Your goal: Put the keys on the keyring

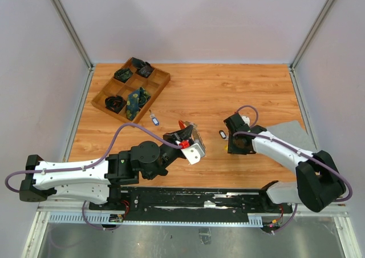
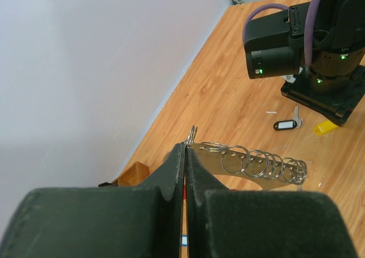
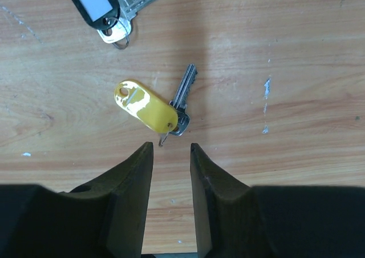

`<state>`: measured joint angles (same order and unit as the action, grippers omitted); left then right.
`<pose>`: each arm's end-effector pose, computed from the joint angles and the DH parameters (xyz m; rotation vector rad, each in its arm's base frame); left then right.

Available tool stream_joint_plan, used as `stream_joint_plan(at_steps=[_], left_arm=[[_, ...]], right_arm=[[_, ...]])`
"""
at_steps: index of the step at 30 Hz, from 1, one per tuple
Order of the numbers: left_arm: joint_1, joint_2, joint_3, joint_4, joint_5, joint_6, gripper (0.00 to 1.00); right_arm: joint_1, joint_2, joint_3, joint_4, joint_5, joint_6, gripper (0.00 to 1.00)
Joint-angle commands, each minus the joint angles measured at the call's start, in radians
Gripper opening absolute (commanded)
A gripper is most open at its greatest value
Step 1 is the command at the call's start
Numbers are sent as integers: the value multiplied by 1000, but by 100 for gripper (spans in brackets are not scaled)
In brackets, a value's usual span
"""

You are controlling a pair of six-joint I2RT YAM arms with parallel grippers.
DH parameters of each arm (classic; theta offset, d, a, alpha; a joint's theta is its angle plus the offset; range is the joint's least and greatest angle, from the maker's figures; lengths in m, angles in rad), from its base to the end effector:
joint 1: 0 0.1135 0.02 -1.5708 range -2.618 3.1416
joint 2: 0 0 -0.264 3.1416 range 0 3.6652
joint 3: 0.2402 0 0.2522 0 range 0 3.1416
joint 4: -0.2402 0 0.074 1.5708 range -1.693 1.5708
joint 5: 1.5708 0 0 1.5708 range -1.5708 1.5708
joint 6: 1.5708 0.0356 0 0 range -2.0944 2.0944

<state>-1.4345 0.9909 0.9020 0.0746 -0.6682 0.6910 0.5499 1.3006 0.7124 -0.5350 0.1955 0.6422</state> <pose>0.0526 -0.2215 0.3709 1.0588 1.1758 -0.0519 0.2029 0.1163 0.1837 0.1821 2.6555 0.1241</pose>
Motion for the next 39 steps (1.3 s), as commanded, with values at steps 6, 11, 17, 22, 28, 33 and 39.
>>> stream_joint_plan(at_steps=[6,11,17,22,28,33,39], left_arm=[[8,-21,0,54,1,-8,0],[8,-26,-1,54,4,-7,1],[8,-27,0,52,3,-8,0],[8,-29,-2,52,3,-8,0],[8,-28,-2,53,2,-8,0],[8,-22,4,50,7,-14,0],[8,-7,44,13,23,-41,1]], right_arm=[[24,40,-15,27,45,97,29],[24,50,-19,35,47,100,24],[25,68,-22,49,47,101,17],[25,73,-27,53,44,100,14],[25,49,-16,42,41,47,1],[25,-45,12,20,28,-70,1],[22,-242,52,7,-13,-279,0]])
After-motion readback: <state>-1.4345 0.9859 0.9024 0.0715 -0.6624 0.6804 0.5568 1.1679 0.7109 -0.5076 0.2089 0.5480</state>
